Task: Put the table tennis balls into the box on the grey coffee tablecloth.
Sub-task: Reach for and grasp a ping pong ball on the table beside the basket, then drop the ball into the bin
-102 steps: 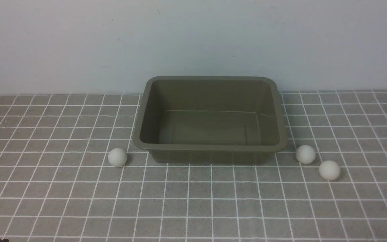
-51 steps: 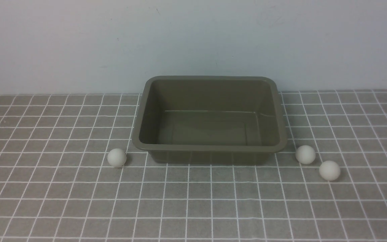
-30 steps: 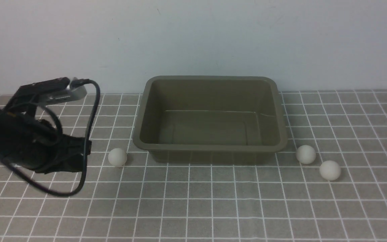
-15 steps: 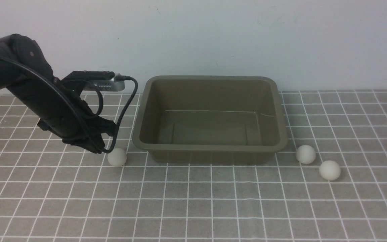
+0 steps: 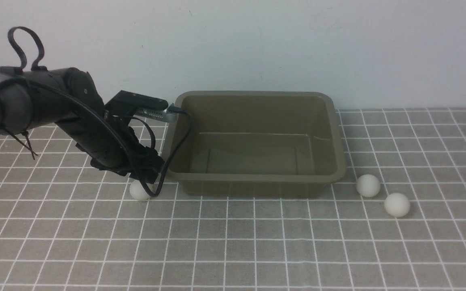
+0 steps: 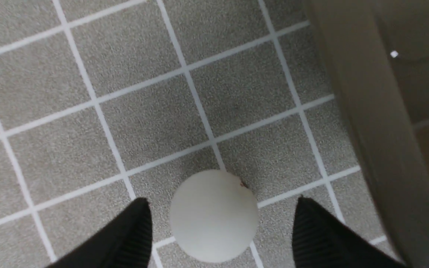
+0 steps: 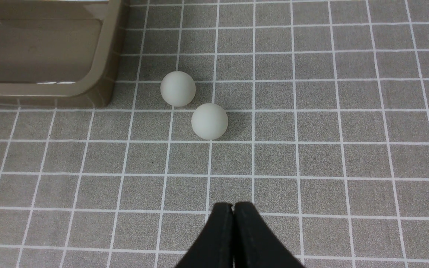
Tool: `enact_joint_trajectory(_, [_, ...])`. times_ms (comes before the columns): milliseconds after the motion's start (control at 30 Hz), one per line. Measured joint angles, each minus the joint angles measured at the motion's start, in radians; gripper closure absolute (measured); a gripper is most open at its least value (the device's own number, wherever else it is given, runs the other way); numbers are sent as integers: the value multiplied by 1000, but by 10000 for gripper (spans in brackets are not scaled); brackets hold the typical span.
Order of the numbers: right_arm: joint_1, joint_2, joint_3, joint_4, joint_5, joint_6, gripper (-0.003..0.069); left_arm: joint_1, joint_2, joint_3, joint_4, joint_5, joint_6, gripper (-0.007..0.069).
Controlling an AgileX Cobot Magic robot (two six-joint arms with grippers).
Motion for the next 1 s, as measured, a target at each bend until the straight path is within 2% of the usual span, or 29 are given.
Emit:
enact_joint_trajectory(67, [0, 0, 0, 0, 0, 0, 673, 0, 23, 0, 0, -11, 0, 120])
enact_joint_trajectory(233, [0, 0, 0, 0, 0, 0, 673, 0, 71, 0, 1, -39, 0, 125])
enact_joint_trajectory(333, [0, 0, 0, 0, 0, 0, 673, 0, 84, -2, -6, -51, 0, 189])
enact_joint_trajectory(400, [0, 0, 0, 0, 0, 0, 673, 0, 87, -4, -10, -54, 0, 275])
enact_joint_trajectory(500, [0, 0, 0, -12, 0, 0, 673, 0, 81, -8, -1, -22, -2, 272])
enact_joint_trajectory(700, [0, 30, -5, -89, 0, 50, 673, 0, -63, -64, 67, 164, -58, 272])
enact_joint_trajectory(867, [0, 183, -60, -94, -1, 71, 665, -26, -214, -148, -13, 182, -69, 272])
enact_joint_trajectory(1000, [0, 387, -140, -85, -39, 66, 591, -96, -235, -182, -89, 134, 11, 272])
